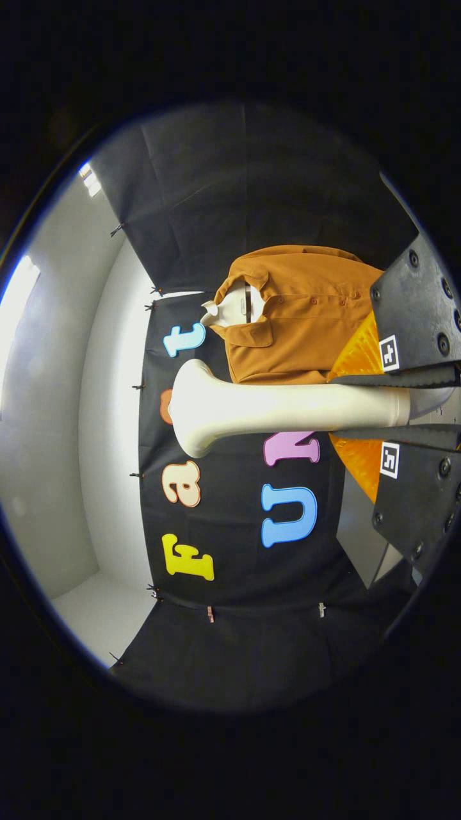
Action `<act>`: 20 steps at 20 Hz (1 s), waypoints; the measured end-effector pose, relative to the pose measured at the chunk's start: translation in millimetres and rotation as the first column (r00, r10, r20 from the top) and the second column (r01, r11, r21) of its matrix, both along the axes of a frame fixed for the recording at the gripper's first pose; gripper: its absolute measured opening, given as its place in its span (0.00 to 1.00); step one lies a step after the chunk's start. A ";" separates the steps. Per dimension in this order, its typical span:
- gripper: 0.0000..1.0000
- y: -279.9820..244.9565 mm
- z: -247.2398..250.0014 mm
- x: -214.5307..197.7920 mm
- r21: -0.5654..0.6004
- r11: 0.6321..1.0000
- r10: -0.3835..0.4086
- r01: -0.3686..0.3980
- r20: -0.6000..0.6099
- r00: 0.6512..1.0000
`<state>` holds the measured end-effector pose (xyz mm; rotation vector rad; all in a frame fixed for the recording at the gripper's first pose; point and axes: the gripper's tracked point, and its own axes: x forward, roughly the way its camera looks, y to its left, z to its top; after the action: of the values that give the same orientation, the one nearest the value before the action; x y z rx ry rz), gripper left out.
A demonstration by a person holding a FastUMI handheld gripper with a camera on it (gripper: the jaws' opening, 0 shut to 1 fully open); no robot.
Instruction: Iron the clothes twice with a garment steamer, once on the left side and once on the right side.
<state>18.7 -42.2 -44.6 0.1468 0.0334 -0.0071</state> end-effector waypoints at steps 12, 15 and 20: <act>0.25 4.7 8.0 -5.3 -0.084 0.996 -0.035 0.036 0.006 0.999; 0.25 9.3 10.3 -5.6 -0.091 0.995 -0.026 0.027 0.010 1.000; 0.25 15.1 11.4 -6.3 -0.090 0.996 -0.015 0.016 0.011 1.000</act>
<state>12.4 -27.1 -33.2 0.0566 0.0220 -0.0231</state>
